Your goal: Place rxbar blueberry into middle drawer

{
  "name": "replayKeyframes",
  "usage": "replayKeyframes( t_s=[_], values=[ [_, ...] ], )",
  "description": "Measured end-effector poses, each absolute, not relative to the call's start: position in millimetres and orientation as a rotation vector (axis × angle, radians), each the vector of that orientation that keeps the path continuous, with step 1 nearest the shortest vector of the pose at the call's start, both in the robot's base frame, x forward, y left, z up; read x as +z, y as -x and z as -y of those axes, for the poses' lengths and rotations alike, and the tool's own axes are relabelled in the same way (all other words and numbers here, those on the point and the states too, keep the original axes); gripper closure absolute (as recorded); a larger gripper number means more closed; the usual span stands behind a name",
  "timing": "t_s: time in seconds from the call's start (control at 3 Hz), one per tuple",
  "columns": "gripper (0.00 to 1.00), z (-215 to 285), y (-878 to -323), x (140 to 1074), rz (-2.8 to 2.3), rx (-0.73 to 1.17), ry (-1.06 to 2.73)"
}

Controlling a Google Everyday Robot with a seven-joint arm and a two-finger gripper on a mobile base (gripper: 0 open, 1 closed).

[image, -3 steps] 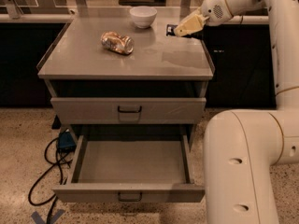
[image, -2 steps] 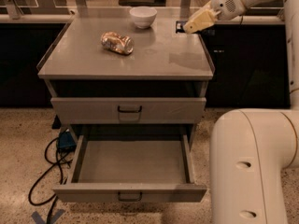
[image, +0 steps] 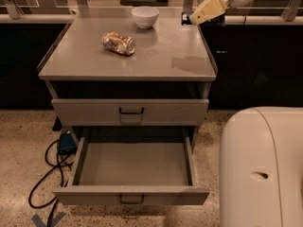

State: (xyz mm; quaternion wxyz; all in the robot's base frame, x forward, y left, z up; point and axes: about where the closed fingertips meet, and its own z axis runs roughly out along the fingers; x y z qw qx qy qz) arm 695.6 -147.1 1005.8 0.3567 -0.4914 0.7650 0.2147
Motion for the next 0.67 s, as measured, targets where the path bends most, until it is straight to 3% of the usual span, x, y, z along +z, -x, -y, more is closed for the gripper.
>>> replayKeyframes(
  t_s=[0.67],
  values=[
    [1.00, 135.5, -686.1, 1003.5, -2.056, 0.601, 1.233]
  ],
)
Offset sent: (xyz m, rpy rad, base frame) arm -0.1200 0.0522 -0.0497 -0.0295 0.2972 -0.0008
